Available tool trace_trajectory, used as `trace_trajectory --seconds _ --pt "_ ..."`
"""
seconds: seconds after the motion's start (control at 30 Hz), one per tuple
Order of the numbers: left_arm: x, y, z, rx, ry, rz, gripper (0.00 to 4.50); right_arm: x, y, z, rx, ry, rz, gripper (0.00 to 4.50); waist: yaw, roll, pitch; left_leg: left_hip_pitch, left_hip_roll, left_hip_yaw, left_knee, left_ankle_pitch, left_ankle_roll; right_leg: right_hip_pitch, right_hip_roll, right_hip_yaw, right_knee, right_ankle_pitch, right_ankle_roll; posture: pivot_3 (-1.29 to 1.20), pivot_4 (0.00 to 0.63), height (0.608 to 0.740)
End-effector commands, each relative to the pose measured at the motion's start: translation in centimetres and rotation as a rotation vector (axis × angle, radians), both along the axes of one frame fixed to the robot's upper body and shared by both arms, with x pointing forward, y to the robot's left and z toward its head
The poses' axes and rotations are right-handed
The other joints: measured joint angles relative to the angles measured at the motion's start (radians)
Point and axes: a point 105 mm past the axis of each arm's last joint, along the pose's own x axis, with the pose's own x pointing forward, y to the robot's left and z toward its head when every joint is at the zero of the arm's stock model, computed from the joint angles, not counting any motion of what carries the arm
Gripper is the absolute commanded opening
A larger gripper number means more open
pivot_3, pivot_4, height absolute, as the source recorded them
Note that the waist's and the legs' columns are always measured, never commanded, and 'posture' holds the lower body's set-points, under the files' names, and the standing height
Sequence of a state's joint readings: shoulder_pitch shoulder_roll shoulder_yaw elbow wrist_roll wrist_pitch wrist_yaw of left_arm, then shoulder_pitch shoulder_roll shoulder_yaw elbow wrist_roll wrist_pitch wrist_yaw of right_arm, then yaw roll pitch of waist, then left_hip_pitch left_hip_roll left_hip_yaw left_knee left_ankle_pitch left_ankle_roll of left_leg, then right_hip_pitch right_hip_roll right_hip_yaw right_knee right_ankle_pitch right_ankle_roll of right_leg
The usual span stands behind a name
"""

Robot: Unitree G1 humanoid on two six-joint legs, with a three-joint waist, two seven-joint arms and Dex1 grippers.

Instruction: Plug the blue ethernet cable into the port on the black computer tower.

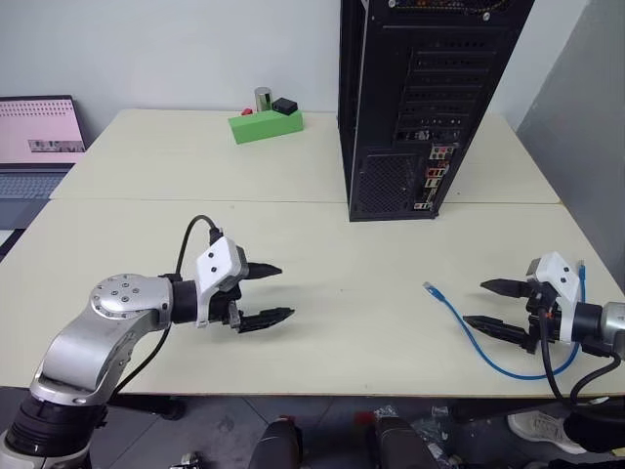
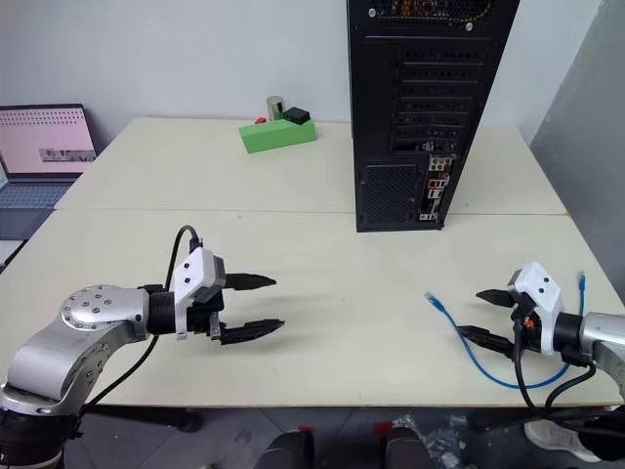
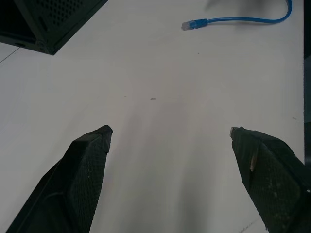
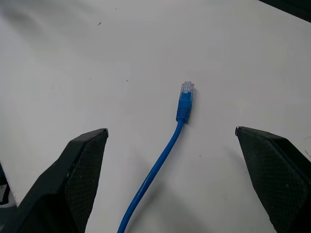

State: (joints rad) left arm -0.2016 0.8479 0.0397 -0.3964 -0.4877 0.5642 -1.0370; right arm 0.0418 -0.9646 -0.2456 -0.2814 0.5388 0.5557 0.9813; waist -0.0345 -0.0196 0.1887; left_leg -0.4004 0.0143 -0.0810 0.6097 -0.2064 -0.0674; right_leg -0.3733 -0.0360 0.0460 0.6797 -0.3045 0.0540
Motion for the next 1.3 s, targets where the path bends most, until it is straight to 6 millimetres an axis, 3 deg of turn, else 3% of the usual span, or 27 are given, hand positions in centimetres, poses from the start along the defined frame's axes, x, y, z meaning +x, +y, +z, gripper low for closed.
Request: trace_trajectory --seconds 0.03,0.37,0.63,0.8,0.93,1.23,1.3 --pt "-0.5 -0.5 0.6 0.001 -0.027 -0.036 4.15 0.0 0.1 1.2 -0.009 -0.052 0.012 4.45 0.000 0.000 0.000 0.000 0.000 0.000 0.000 0.000 0.000 0.000 0.000 0.000 0.000 0.000 0.000 0.00 0.150 0.740" --pt "-0.5 -1.2 0.3 0.020 -0.023 -0.080 4.15 0.1 0.1 0.8 -0.041 -0.066 -0.028 4.45 0.001 0.000 0.000 0.000 0.000 0.000 0.000 0.000 0.000 0.000 0.000 0.000 0.000 0.000 0.000 0.00 0.150 0.740" --pt "1.3 -3.3 -0.2 0.017 -0.056 -0.145 4.15 0.0 1.4 0.9 -0.008 -0.133 -0.074 4.45 0.003 0.000 0.000 0.000 0.000 0.000 0.000 0.000 0.000 0.000 0.000 0.000 0.000 0.000 0.000 0.00 0.150 0.740" --pt "1.8 -6.5 -0.3 -0.004 -0.087 -0.283 4.15 0.7 2.4 -0.7 0.012 -0.137 -0.103 4.45 0.003 -0.001 0.000 0.000 0.000 0.000 0.001 0.000 0.000 0.000 0.000 -0.001 0.000 0.000 0.000 0.00 0.150 0.740" --pt "2.0 -7.8 -0.3 -0.014 -0.097 -0.341 4.15 1.7 2.5 -2.2 -0.003 -0.131 -0.142 4.45 0.000 -0.001 0.000 0.000 -0.001 0.000 0.001 0.000 0.000 0.000 0.000 0.000 0.000 0.000 0.000 0.00 0.150 0.740" --pt "1.8 -8.1 -1.0 0.001 -0.106 -0.368 4.15 2.6 3.2 -4.5 -0.002 -0.100 -0.175 4.45 0.002 -0.001 0.000 0.000 -0.001 0.000 0.001 0.000 0.000 0.000 0.000 0.000 0.001 0.000 0.000 0.00 0.150 0.740" --pt "1.8 -8.0 -1.0 -0.005 -0.101 -0.364 4.15 2.7 3.0 -4.8 -0.013 -0.095 -0.186 4.07 0.002 -0.001 0.000 0.000 -0.001 -0.001 0.001 0.000 0.000 0.000 0.000 0.000 0.001 0.000 0.000 0.00 0.150 0.740"
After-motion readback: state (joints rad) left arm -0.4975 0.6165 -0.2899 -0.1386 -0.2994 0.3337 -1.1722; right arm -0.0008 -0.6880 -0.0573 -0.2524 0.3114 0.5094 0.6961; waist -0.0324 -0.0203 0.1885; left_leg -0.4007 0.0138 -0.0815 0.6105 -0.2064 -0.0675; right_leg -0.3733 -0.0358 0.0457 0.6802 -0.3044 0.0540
